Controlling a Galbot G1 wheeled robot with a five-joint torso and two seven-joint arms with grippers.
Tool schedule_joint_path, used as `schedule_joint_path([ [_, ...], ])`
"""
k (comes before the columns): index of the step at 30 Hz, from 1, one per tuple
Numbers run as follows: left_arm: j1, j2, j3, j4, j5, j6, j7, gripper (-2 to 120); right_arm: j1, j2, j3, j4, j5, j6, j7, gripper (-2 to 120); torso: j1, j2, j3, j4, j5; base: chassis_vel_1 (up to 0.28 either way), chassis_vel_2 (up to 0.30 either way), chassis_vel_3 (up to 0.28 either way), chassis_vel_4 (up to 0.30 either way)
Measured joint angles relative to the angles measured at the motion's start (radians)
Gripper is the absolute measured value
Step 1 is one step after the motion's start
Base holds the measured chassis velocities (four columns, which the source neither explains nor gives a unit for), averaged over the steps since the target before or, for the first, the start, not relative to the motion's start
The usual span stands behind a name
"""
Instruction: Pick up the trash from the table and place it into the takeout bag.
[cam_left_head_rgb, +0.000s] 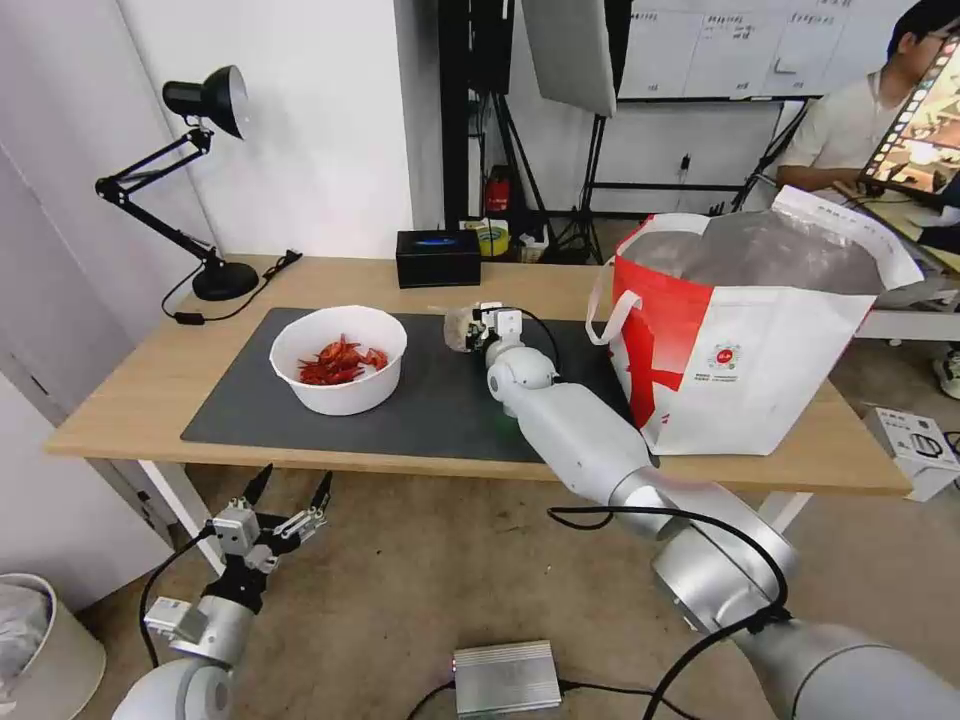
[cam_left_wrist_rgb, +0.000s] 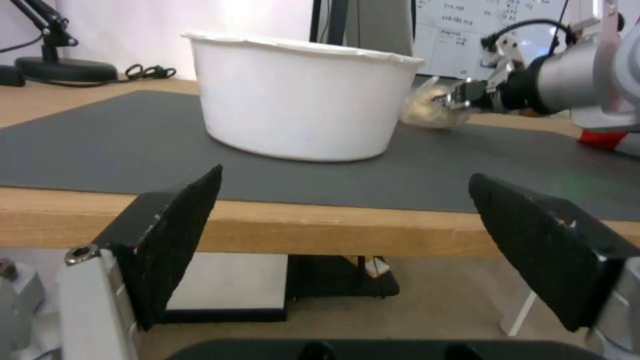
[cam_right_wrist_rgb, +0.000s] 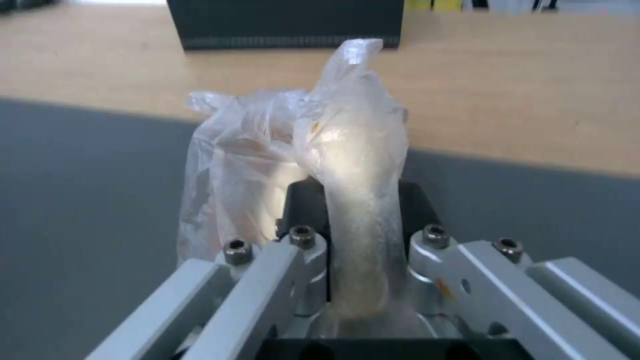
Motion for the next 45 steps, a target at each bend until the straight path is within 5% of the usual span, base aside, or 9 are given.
schedule_joint_path([
  [5, -0.002, 0.005, -0.003, 0.000, -0.004, 0.000, 0.000, 100, 0.002, -0.040, -0.024, 0.084, 0.022, 0.003, 0.016, 3, 0.000, 0.000, 0.000, -0.0001, 0.0002, 0.000, 0.000, 0.000, 0.000],
  [24, -0.001, 0.008, 0.006, 0.013, -0.003, -0.008, 0.000, 100, -0.010, -0.151, -0.060, 0.371, -0.028, 0.118, 0.072, 3, 0.000, 0.000, 0.000, 0.0000, 0.0002, 0.000, 0.000, 0.000, 0.000],
  [45, 0.009, 0.007, 0.000, -0.004, 0.000, -0.010, 0.001, 100, -0.071, -0.287, 0.036, 0.619, -0.181, 0.380, -0.011, 3, 0.000, 0.000, 0.000, 0.0000, 0.0003, 0.000, 0.000, 0.000, 0.000],
])
